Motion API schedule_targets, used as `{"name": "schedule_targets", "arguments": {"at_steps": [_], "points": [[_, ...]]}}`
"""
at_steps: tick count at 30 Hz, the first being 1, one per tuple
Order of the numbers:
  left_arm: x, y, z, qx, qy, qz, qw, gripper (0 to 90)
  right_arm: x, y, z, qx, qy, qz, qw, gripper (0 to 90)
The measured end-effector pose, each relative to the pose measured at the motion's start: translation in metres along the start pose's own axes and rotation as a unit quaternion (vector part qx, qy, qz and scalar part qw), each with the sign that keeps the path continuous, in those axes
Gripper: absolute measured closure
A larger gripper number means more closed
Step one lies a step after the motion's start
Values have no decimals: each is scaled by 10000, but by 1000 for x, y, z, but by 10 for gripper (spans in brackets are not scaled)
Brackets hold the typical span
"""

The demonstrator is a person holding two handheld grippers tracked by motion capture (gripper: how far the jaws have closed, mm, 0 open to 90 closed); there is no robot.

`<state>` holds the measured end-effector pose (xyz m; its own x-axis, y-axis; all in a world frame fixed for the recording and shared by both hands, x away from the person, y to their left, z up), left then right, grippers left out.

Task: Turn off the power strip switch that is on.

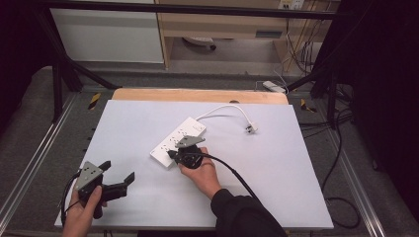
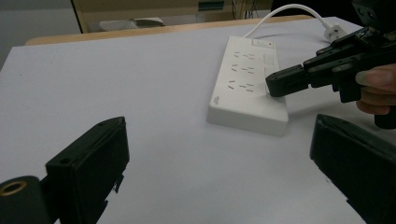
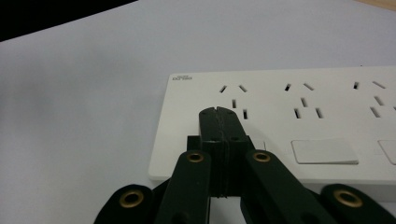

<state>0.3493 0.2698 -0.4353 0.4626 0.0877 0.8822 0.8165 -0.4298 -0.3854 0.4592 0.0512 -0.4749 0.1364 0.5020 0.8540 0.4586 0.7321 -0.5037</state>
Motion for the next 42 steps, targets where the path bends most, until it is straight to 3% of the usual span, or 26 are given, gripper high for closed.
{"name": "schedule_targets", "arguments": {"at_steps": [2, 13, 42], "points": [[0, 0, 0, -1, 2, 0, 10000, 45, -2, 1, 1, 13, -73, -4, 10000, 900], [0, 0, 0, -1, -11, -6, 10000, 45, -1, 0, -3, 6, 56, 90, 9999, 900], [0, -1, 1, 23, -32, -5, 10000, 45, 11, -16, -10, -34, 196, -170, 9997, 900]]}}
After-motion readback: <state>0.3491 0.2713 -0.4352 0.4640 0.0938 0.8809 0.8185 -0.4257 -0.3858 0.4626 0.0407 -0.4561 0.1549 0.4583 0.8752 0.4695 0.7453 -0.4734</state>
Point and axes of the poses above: each handheld gripper's, and its own axes: y roughly forward along the jaws, x roughly out of its top, z roughly to its left, the point moved 5 cm from there along y, roughly forward along the jaws, and after that the axes turned 14 degrees about -y, right-handed, at the moved point
